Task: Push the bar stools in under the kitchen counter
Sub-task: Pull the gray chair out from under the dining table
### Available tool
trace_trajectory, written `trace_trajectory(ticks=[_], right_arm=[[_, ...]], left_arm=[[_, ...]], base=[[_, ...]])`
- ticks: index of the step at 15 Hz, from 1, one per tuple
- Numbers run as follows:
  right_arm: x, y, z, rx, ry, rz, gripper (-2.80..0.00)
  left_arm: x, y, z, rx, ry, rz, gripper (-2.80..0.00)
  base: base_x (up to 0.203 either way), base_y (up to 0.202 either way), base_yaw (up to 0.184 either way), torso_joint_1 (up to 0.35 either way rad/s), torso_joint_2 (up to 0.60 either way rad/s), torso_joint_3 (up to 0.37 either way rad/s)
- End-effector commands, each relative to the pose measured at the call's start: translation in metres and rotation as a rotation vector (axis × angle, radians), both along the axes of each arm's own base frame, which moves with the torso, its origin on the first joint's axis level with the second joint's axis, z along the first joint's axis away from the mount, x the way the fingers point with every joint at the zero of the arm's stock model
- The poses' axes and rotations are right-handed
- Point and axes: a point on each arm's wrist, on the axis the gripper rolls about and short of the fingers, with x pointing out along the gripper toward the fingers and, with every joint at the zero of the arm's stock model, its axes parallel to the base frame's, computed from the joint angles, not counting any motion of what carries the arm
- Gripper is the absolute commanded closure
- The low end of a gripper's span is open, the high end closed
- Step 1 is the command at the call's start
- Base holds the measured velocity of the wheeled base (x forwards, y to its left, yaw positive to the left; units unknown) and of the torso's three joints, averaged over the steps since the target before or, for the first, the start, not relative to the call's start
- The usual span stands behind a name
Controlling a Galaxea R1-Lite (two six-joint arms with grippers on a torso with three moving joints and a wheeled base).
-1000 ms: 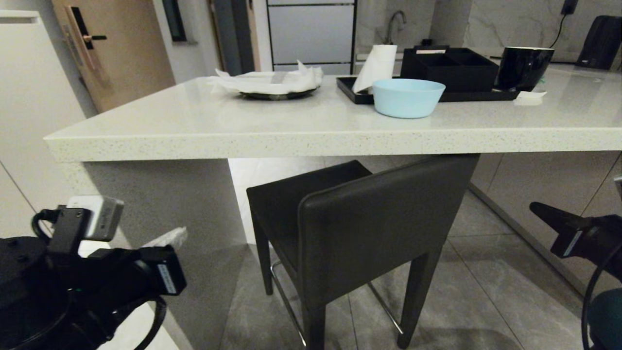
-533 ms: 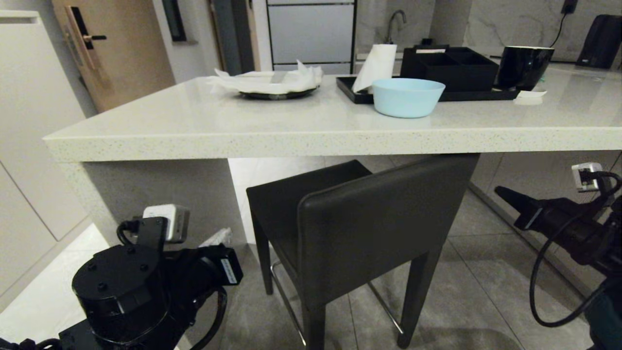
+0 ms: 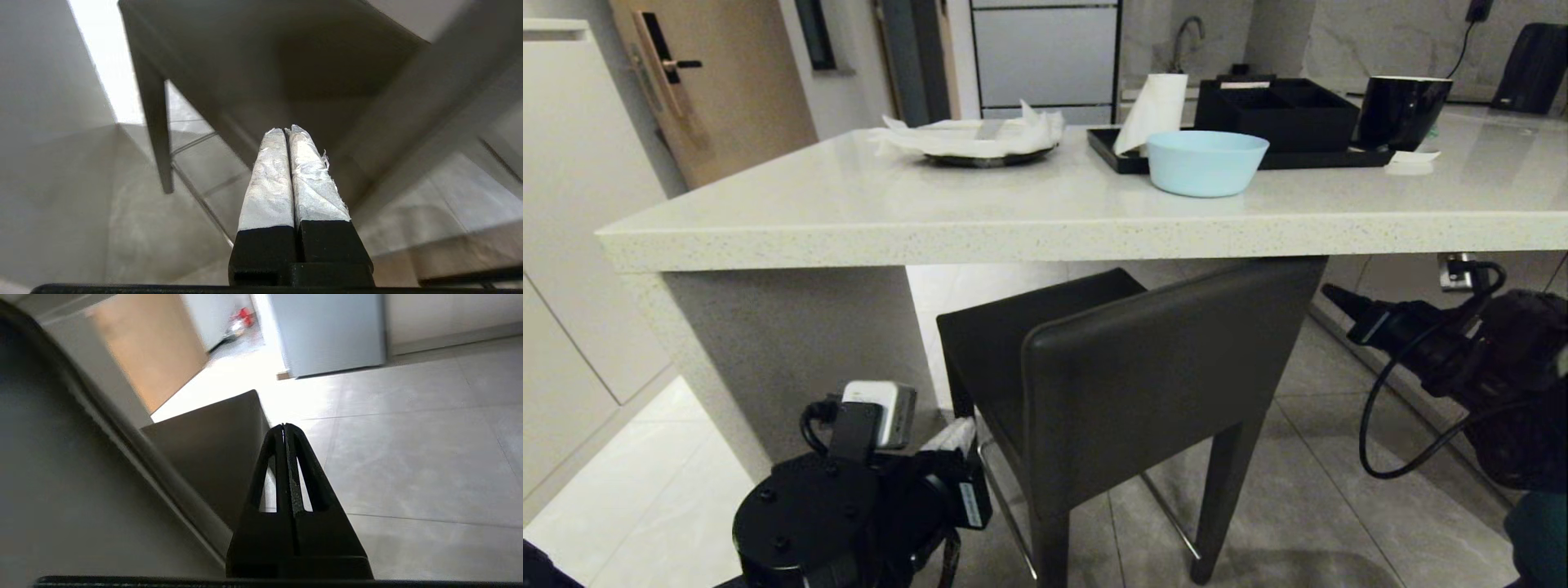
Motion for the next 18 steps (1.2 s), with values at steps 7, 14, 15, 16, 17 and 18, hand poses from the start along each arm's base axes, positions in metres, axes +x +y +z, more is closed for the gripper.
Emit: trace_trajectory(ticks=[7, 14, 15, 16, 17, 18], right_arm=[[0.036, 0.014, -0.032, 0.004, 0.021, 0.048, 0.00], [0.053, 0.016, -0.047, 0.007, 0.023, 0.058, 0.00], [0.060, 0.016, -0.047, 0.005, 0.004, 0.053, 0.00], [0.067, 0.016, -0.048, 0.005, -0.013, 0.045, 0.00], [0.073, 0.018, -0.050, 0.005, -0.023, 0.041, 0.00], [0.076, 0.021, -0.053, 0.007, -0.024, 0.042, 0.00]], left_arm=[[0.000, -0.020, -0.028, 0.024, 0.076, -0.033, 0.00], [0.028, -0.023, -0.060, 0.035, 0.120, 0.046, 0.00], [0.028, -0.023, -0.061, 0.037, 0.123, 0.042, 0.00], [0.027, -0.025, -0.060, 0.034, 0.121, 0.037, 0.00], [0.026, -0.026, -0.058, 0.027, 0.115, 0.030, 0.00], [0.027, -0.029, -0.057, 0.016, 0.111, 0.029, 0.00]], base=[[0.000, 0.000, 0.000, 0.000, 0.00, 0.000], [0.000, 0.000, 0.000, 0.000, 0.00, 0.000], [0.000, 0.000, 0.000, 0.000, 0.00, 0.000], [0.000, 0.000, 0.000, 0.000, 0.00, 0.000], [0.000, 0.000, 0.000, 0.000, 0.00, 0.000], [0.000, 0.000, 0.000, 0.000, 0.00, 0.000]])
